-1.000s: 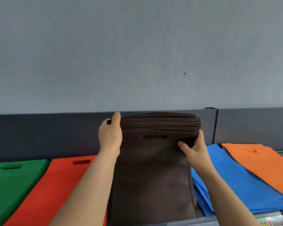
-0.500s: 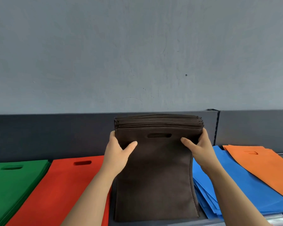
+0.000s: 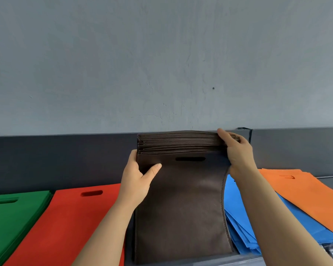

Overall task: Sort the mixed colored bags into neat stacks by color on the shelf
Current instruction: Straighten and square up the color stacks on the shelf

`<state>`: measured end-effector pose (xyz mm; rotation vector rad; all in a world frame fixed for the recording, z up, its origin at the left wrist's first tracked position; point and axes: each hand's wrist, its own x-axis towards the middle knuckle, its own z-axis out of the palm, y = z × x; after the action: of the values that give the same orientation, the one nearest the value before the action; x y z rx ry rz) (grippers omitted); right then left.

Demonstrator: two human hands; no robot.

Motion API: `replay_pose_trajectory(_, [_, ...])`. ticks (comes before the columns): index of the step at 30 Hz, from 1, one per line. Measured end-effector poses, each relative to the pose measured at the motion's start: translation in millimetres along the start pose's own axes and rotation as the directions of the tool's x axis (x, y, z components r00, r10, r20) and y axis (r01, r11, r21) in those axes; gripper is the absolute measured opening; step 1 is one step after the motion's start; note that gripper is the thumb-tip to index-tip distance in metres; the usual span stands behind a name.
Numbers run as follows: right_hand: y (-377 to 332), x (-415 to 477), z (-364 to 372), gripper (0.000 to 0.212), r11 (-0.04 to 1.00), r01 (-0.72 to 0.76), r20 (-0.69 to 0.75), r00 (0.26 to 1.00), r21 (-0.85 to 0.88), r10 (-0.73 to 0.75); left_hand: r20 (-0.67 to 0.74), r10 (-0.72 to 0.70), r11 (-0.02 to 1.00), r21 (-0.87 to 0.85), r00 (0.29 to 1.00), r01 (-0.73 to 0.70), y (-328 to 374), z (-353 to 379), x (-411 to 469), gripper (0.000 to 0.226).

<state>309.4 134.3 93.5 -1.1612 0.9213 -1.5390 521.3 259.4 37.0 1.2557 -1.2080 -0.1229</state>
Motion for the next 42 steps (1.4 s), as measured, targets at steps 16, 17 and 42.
replay_pose_trajectory(16, [18.4, -2.3, -8.6, 0.046, 0.976, 0.04, 0.263, 0.96, 0.214, -0.097, -0.068, 0.005, 0.999, -0.036, 0.998, -0.008, -3.2, -8.8, 5.5, 0.03])
replay_pose_trajectory(17, [27.3, -4.6, -14.9, 0.046, 0.981, 0.07, 0.337, 0.933, 0.178, -0.128, -0.067, -0.005, 0.999, -0.052, 0.998, 0.002, -4.6, -10.5, 7.5, 0.03])
replay_pose_trajectory(42, [124.7, 18.6, -15.2, 0.021, 0.847, -0.329, 0.178, 0.884, -0.417, 0.431, 0.165, -0.697, 0.717, 0.161, 0.698, 0.678, -84.2, 5.2, -29.2, 0.015])
